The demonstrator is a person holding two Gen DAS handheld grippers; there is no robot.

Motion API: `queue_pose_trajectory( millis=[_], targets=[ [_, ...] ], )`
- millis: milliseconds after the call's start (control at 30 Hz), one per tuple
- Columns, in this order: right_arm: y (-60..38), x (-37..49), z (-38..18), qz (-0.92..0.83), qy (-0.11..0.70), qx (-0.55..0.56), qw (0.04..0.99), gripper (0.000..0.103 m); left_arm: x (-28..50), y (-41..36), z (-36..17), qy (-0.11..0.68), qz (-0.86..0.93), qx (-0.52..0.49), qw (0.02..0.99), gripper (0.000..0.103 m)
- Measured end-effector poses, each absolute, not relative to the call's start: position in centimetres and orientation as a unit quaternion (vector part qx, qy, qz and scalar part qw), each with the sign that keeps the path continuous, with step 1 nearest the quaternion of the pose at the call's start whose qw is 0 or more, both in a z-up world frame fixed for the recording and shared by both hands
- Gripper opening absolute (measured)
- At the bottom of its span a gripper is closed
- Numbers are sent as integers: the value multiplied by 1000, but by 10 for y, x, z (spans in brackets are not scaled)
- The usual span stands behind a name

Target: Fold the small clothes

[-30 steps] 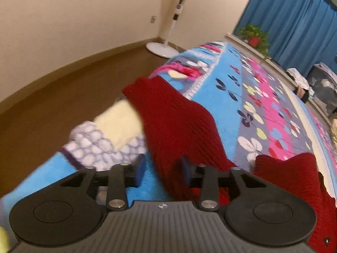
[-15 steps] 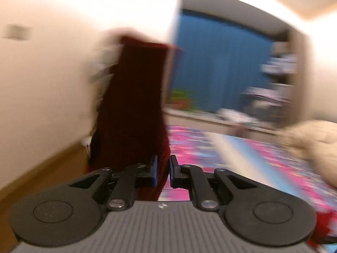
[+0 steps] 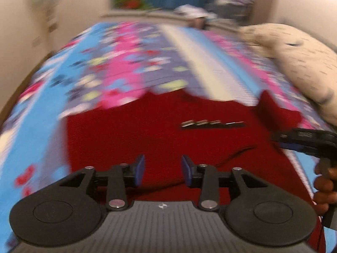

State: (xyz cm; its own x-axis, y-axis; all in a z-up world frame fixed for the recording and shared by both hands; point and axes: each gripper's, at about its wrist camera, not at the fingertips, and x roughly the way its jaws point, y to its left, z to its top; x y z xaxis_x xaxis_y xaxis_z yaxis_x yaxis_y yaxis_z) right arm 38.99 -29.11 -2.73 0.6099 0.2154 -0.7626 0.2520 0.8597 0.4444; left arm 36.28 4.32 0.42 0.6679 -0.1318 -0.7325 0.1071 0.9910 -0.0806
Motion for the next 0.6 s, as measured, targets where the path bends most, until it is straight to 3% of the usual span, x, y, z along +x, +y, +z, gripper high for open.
queue_pose_trajectory(
  millis=[100, 200, 433, 600],
  targets=[
    [-282, 400, -39, 11, 449, 254, 857, 44, 349, 76, 11, 390, -9, -24, 921, 56],
    [-275, 413, -55, 27, 459, 246, 853, 38, 351, 99, 2, 388, 47, -33, 920, 55],
    [-266, 428, -79, 23, 461, 222, 859, 37, 375, 111, 10, 365, 76, -5, 928, 55],
    [-272, 427, -68, 25, 433, 210, 876, 9, 377, 111, 6, 371, 69, -20, 926, 55]
  ],
)
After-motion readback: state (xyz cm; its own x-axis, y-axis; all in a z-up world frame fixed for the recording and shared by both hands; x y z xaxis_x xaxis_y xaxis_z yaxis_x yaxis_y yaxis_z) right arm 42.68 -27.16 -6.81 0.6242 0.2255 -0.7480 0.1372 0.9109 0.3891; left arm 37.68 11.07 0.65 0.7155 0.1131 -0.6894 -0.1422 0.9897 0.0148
